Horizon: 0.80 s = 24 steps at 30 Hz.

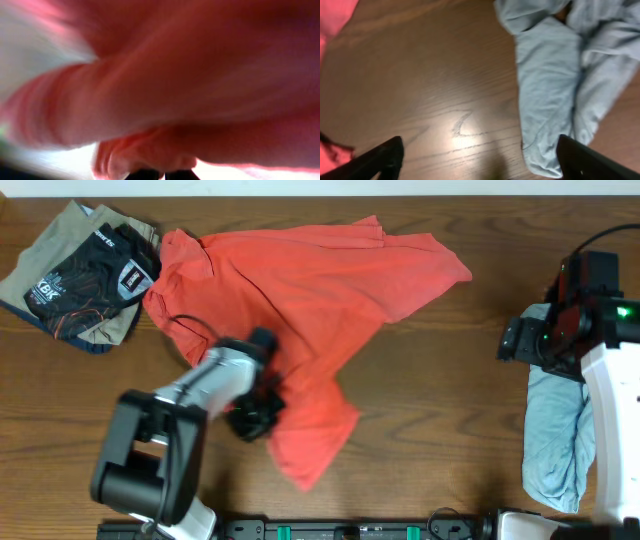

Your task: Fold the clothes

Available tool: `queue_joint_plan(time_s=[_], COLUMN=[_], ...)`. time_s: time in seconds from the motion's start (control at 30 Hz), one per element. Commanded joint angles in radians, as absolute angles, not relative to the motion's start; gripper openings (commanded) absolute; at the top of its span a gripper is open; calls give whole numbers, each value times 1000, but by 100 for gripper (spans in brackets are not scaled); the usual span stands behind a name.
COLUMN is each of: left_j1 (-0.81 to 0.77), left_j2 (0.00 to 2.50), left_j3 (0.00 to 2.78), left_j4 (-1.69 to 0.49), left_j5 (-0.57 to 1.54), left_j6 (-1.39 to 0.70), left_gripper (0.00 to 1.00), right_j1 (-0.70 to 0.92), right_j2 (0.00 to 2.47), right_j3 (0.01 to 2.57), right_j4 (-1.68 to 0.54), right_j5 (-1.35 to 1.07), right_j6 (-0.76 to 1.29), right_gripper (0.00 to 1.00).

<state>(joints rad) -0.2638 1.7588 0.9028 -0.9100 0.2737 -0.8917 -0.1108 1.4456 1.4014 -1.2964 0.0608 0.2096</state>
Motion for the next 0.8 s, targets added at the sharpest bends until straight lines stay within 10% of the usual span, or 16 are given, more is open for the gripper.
queue_joint_plan(time_s=[0.0, 0.13, 0.37, 0.77], left_j1=[-89, 147, 366, 379], left_j2=[1778, 1774, 1774, 1774], left_j3=[881, 881, 881, 881], left_j4=[-943, -934, -892, -876], left_j5=[182, 196, 332, 359], left_j6=[-723, -677, -591, -573], left_gripper=[6, 6, 6, 6], right_j1=[-120, -120, -120, -122], right_j2=[1504, 1573, 1684, 1928], right_j3=[1404, 1404, 1404, 1404], right_j4=[-1295, -1290, -1253, -1023], right_j5=[-5, -5, -17, -26], right_j6=[143, 184, 276, 238], right_gripper=[89, 72, 13, 6])
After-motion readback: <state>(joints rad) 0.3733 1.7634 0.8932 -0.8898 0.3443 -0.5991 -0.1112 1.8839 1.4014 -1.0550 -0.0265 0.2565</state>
